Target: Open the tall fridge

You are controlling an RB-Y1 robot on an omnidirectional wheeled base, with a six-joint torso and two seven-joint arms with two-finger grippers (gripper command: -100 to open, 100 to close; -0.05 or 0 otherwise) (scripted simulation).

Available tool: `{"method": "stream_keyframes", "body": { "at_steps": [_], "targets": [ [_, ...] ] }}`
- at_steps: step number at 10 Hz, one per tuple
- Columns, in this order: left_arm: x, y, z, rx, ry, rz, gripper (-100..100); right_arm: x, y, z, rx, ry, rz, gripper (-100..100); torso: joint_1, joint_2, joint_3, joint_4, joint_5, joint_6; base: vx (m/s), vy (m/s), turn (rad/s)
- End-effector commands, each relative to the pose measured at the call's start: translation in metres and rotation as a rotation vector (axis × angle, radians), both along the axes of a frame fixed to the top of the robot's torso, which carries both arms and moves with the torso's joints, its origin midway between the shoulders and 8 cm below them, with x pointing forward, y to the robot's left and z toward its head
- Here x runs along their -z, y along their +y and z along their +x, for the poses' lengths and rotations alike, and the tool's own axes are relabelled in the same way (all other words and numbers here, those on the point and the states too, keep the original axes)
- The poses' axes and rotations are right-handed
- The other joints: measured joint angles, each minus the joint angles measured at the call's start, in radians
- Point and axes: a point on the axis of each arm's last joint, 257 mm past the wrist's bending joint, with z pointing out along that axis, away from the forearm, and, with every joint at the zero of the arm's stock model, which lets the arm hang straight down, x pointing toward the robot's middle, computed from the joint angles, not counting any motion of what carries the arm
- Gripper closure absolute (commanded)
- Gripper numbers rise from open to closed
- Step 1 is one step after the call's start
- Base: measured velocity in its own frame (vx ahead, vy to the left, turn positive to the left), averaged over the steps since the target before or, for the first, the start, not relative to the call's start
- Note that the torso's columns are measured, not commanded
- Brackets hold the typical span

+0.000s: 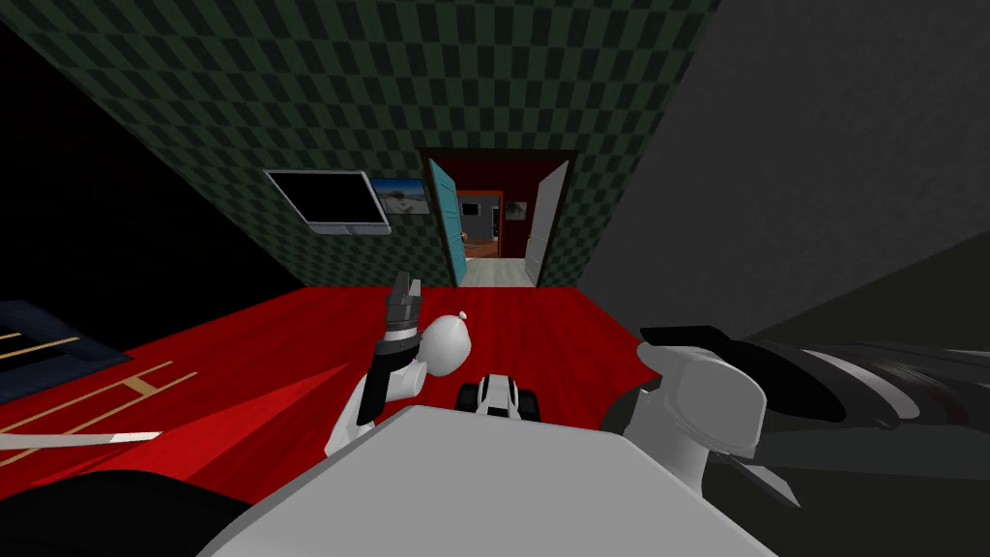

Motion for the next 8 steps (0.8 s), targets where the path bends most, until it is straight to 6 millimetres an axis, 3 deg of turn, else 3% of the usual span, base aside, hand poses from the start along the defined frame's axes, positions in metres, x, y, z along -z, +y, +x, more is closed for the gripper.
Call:
{"method": "stream_keyframes", "body": {
  "at_steps": [1, 2, 3, 8],
  "targets": [
    [0.0000, 0.0000, 0.0000, 0.000, 0.000, 0.000, 0, -0.0129, 0.0044, -0.0015, 0.021, 0.004, -0.001, -100, 0.000, 0.001, 0.001, 0.000, 0.000, 0.000, -0.033, -0.015, 0.094],
    [0.0000, 0.0000, 0.0000, 0.000, 0.000, 0.000, 0, -0.0083, 0.0037, -0.0021, 0.016, 0.001, 0.001, -100, -0.001, 0.003, 0.002, 0.001, 0.000, 0.000, -0.019, -0.001, 0.019],
    [0.0000, 0.0000, 0.0000, 0.000, 0.000, 0.000, 0, -0.0080, 0.0038, -0.0025, 0.019, 0.002, 0.004, 0, -0.001, 0.003, 0.002, 0.001, 0.000, 0.001, 0.000, 0.000, 0.000],
    [0.0000, 0.0000, 0.0000, 0.000, 0.000, 0.000, 0, -0.0075, 0.0037, -0.0029, 0.020, 0.002, 0.005, 0, -0.001, 0.006, 0.005, 0.002, -0.002, 0.001, 0.000, 0.000, 0.000]
  ]
}}
